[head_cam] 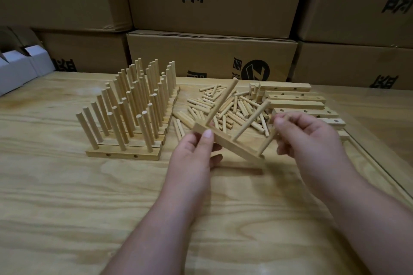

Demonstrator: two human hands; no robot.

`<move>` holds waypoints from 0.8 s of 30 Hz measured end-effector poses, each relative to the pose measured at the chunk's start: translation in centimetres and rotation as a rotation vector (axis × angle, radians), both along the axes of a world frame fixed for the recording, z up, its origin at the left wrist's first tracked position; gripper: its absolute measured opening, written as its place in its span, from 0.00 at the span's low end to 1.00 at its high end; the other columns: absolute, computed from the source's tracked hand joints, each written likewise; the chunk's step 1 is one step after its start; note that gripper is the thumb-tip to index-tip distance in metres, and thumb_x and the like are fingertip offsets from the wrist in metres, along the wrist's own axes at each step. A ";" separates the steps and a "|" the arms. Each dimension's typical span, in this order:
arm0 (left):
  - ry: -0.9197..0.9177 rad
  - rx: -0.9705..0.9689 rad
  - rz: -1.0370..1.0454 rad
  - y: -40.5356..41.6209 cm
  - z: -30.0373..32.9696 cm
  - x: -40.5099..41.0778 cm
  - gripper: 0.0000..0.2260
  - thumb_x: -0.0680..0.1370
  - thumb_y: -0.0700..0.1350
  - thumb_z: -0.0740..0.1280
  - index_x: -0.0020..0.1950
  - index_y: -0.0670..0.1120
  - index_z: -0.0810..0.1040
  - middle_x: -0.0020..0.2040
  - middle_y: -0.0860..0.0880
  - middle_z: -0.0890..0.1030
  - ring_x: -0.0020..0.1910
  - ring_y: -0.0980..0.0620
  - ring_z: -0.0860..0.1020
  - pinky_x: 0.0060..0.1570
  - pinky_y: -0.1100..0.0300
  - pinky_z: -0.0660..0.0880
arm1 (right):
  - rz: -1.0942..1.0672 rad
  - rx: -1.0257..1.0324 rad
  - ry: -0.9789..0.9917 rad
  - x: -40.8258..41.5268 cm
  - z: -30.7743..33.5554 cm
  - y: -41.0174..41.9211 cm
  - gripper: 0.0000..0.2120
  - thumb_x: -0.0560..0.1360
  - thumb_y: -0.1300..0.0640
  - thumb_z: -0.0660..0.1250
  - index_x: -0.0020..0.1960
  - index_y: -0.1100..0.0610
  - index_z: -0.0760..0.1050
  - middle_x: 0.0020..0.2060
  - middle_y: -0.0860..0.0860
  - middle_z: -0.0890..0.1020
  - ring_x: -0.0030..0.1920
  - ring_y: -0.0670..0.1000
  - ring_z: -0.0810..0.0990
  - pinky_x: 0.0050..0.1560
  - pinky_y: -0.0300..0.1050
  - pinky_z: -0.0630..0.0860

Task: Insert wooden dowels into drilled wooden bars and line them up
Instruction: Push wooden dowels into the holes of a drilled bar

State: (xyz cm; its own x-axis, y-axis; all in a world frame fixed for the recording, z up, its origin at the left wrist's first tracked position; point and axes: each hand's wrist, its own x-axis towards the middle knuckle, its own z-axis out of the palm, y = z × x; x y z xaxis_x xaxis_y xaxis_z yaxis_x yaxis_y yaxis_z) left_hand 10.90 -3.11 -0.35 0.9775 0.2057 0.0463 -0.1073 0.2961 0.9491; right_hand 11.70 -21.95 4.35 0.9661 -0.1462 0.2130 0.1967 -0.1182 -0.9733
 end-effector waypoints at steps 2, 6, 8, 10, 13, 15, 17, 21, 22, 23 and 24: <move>-0.046 0.064 -0.015 0.0 -0.2 -0.2 0.13 0.82 0.45 0.67 0.64 0.60 0.78 0.49 0.55 0.86 0.52 0.54 0.84 0.49 0.57 0.81 | -0.038 0.016 -0.022 0.3 0.1 -0.6 0.07 0.79 0.53 0.68 0.48 0.50 0.85 0.35 0.50 0.82 0.35 0.48 0.76 0.40 0.46 0.79; -0.147 0.251 0.064 -0.2 -0.1 -0.7 0.12 0.80 0.45 0.70 0.56 0.63 0.81 0.47 0.58 0.85 0.48 0.62 0.82 0.47 0.67 0.78 | -0.087 -0.125 -0.069 0.6 -0.7 -1.1 0.07 0.79 0.51 0.67 0.47 0.49 0.84 0.36 0.51 0.83 0.33 0.43 0.75 0.42 0.47 0.77; -0.156 0.376 0.082 -0.6 0.1 -0.9 0.10 0.80 0.45 0.71 0.55 0.61 0.82 0.49 0.63 0.85 0.51 0.67 0.81 0.47 0.75 0.73 | -0.076 -0.215 -0.094 0.7 -1.3 -1.1 0.06 0.79 0.52 0.68 0.48 0.48 0.84 0.37 0.47 0.83 0.35 0.40 0.77 0.42 0.44 0.76; -0.165 0.510 0.102 -0.7 0.2 -1.2 0.11 0.80 0.46 0.71 0.60 0.57 0.83 0.51 0.66 0.84 0.54 0.71 0.78 0.50 0.80 0.69 | -0.062 -0.288 -0.128 0.8 -1.7 -1.1 0.05 0.79 0.52 0.68 0.49 0.48 0.84 0.41 0.45 0.84 0.42 0.38 0.79 0.47 0.41 0.75; -0.184 0.598 0.157 -0.4 0.4 -1.4 0.12 0.79 0.46 0.72 0.62 0.52 0.84 0.53 0.66 0.83 0.55 0.74 0.77 0.52 0.81 0.68 | -0.073 -0.345 -0.178 0.9 -2.0 -1.3 0.06 0.79 0.54 0.68 0.52 0.50 0.84 0.47 0.43 0.83 0.51 0.38 0.79 0.54 0.38 0.74; -0.173 0.602 0.165 -0.2 0.5 -1.4 0.11 0.79 0.46 0.72 0.60 0.53 0.85 0.51 0.65 0.85 0.54 0.72 0.79 0.53 0.78 0.70 | -0.070 -0.358 -0.182 1.0 -2.3 -1.4 0.06 0.79 0.54 0.68 0.49 0.50 0.85 0.45 0.41 0.85 0.52 0.36 0.80 0.52 0.31 0.72; -0.151 0.606 0.167 -0.2 0.7 -1.5 0.10 0.78 0.46 0.73 0.59 0.54 0.86 0.50 0.64 0.86 0.52 0.70 0.80 0.54 0.75 0.73 | -0.083 -0.383 -0.199 1.1 -2.6 -1.4 0.07 0.79 0.54 0.68 0.47 0.50 0.85 0.43 0.40 0.85 0.51 0.34 0.79 0.49 0.24 0.70; -0.115 0.614 0.180 0.1 1.0 -1.5 0.09 0.76 0.48 0.75 0.56 0.56 0.86 0.50 0.64 0.86 0.51 0.72 0.79 0.52 0.77 0.72 | -0.140 -0.422 -0.257 1.2 -3.1 -0.7 0.06 0.79 0.55 0.69 0.46 0.51 0.84 0.43 0.39 0.84 0.49 0.31 0.78 0.46 0.21 0.67; -0.112 0.623 0.187 0.0 1.0 -1.5 0.09 0.76 0.49 0.75 0.57 0.55 0.86 0.50 0.64 0.86 0.52 0.72 0.79 0.51 0.78 0.72 | -0.152 -0.414 -0.262 1.3 -3.3 -0.5 0.06 0.79 0.55 0.69 0.48 0.51 0.85 0.43 0.39 0.84 0.49 0.31 0.79 0.45 0.21 0.68; -0.112 0.637 0.197 -0.1 1.0 -1.5 0.10 0.77 0.49 0.74 0.58 0.55 0.86 0.50 0.62 0.86 0.52 0.71 0.80 0.51 0.78 0.72 | -0.158 -0.404 -0.262 1.2 -3.5 -0.5 0.05 0.79 0.55 0.69 0.48 0.51 0.85 0.41 0.38 0.84 0.48 0.31 0.79 0.45 0.21 0.68; -0.115 0.655 0.210 -0.2 1.0 -1.6 0.10 0.77 0.49 0.74 0.59 0.54 0.86 0.50 0.61 0.86 0.52 0.69 0.80 0.50 0.77 0.72 | -0.153 -0.396 -0.253 1.1 -3.7 -0.4 0.05 0.79 0.54 0.69 0.48 0.48 0.84 0.40 0.38 0.84 0.48 0.32 0.79 0.45 0.23 0.69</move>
State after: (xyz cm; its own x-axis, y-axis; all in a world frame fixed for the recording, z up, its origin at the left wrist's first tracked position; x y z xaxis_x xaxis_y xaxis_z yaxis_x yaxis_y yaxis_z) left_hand 9.34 -3.34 0.64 0.9016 0.2840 0.3262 -0.2100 -0.3719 0.9042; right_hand 12.84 -22.38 0.63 0.8506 -0.1424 0.5061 0.3728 -0.5155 -0.7716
